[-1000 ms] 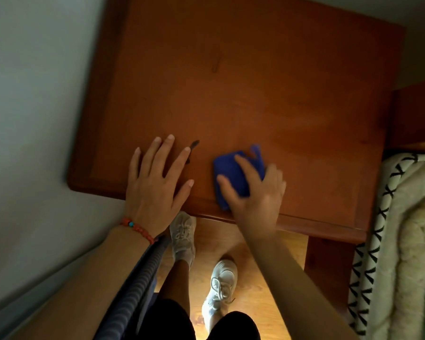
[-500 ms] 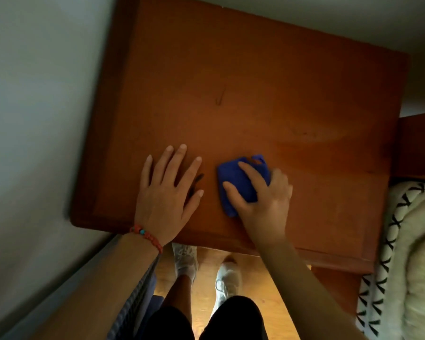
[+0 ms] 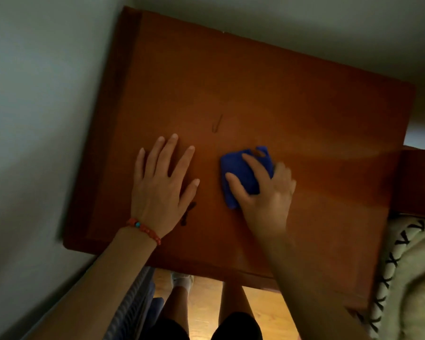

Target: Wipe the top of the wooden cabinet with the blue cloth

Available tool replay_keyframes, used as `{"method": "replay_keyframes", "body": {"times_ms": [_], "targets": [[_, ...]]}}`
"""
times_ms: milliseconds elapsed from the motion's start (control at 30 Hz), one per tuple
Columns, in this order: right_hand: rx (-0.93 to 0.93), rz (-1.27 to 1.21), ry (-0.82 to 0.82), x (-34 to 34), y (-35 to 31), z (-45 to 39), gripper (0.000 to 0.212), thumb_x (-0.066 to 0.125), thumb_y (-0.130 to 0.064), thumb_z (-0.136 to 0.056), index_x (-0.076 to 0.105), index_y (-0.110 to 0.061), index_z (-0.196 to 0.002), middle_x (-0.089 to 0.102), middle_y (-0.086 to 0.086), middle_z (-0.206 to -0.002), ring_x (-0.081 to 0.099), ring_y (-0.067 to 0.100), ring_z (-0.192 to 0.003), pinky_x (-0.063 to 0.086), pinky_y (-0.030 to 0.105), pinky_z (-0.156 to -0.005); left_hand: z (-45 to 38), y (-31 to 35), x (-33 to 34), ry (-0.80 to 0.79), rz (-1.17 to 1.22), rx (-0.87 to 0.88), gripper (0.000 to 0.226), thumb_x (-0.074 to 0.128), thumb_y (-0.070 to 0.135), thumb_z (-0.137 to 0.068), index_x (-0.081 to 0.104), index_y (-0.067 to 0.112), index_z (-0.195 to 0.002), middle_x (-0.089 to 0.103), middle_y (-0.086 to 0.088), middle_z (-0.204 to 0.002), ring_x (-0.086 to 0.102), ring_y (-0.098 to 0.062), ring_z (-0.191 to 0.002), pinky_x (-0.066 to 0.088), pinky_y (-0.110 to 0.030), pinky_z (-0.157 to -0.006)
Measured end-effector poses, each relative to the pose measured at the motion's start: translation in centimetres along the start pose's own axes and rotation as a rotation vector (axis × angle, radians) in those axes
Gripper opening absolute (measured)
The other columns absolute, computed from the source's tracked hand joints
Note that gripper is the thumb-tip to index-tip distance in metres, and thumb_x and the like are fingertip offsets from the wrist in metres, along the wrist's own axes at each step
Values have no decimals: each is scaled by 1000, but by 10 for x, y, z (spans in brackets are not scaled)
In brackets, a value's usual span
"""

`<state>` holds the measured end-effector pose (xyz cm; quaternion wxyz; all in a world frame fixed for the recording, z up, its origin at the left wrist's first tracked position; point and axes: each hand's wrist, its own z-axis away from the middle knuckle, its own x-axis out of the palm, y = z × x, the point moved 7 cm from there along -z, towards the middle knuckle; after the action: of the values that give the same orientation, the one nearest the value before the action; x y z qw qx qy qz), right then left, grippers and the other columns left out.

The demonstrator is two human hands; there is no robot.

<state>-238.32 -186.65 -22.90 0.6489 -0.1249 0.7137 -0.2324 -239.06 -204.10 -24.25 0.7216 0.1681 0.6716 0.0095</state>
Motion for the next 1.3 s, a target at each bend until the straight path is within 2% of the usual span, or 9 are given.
{"method": "replay_keyframes", "body": {"times_ms": [100,267,500,600,733,867,1033,1167,1300], "targets": [[-29,3,3,1,1,-33,45,53,-51,-77,65,-18,-105,57,15,-91,44,24,-86,27,34,-75,-15,-1,4,-18,-28,-1,53,37,42,-90,40,15,-135,37,-19,-142,28,-35,-131,19,-53,-105],[114,-50,75,7,7,-133,46,59,-51,-78,61,-21,-112,55,14,-105,48,30,-100,27,34,-82,-15,-4,9,-43,-37,-8,53,32,45,-91,35,19,-137,35,-18,-144,26,-34,-132,17,-53,-106],[12,-20,-10,4,2,-69,47,51,-51,-77,63,-17,-107,57,16,-93,52,32,-84,29,35,-75,-20,0,5,-46,-9,-63,53,33,45,-91,34,19,-137,35,-18,-143,27,-34,-132,18,-53,-107],[8,-14,-1,4,3,-105,46,53,-52,-76,65,-18,-106,58,17,-95,52,34,-90,28,36,-77,-32,3,1,-25,3,-63,53,34,45,-90,34,20,-138,35,-18,-144,25,-33,-133,17,-52,-107],[138,-76,65,10,8,-178,45,59,-50,-78,61,-22,-113,55,16,-105,47,33,-101,27,36,-82,-58,-1,1,-17,-19,-74,55,34,46,-90,34,19,-137,35,-19,-143,27,-35,-132,17,-53,-105],[107,-86,53,8,7,-164,48,57,-51,-79,59,-20,-116,55,17,-103,48,33,-96,29,35,-81,-69,-7,5,-36,-36,-96,55,33,47,-90,36,18,-137,36,-19,-142,28,-36,-131,16,-53,-105],[64,-41,6,4,14,-156,50,52,-54,-76,63,-19,-109,56,17,-98,49,35,-93,26,34,-77,-68,-8,6,-47,-27,-97,55,29,50,-91,36,20,-137,36,-17,-143,26,-33,-131,16,-52,-106],[154,-99,91,6,13,-205,45,59,-50,-79,61,-22,-113,55,18,-102,47,33,-102,25,33,-81,-67,-11,4,-53,-19,-88,55,22,52,-93,35,21,-138,34,-16,-144,26,-32,-133,14,-50,-107],[237,-84,151,9,8,-210,45,57,-50,-80,59,-22,-115,55,17,-102,47,34,-100,29,36,-83,-67,-11,5,-52,-14,-93,54,31,49,-91,34,22,-137,35,-15,-144,25,-31,-133,13,-49,-108]]}}
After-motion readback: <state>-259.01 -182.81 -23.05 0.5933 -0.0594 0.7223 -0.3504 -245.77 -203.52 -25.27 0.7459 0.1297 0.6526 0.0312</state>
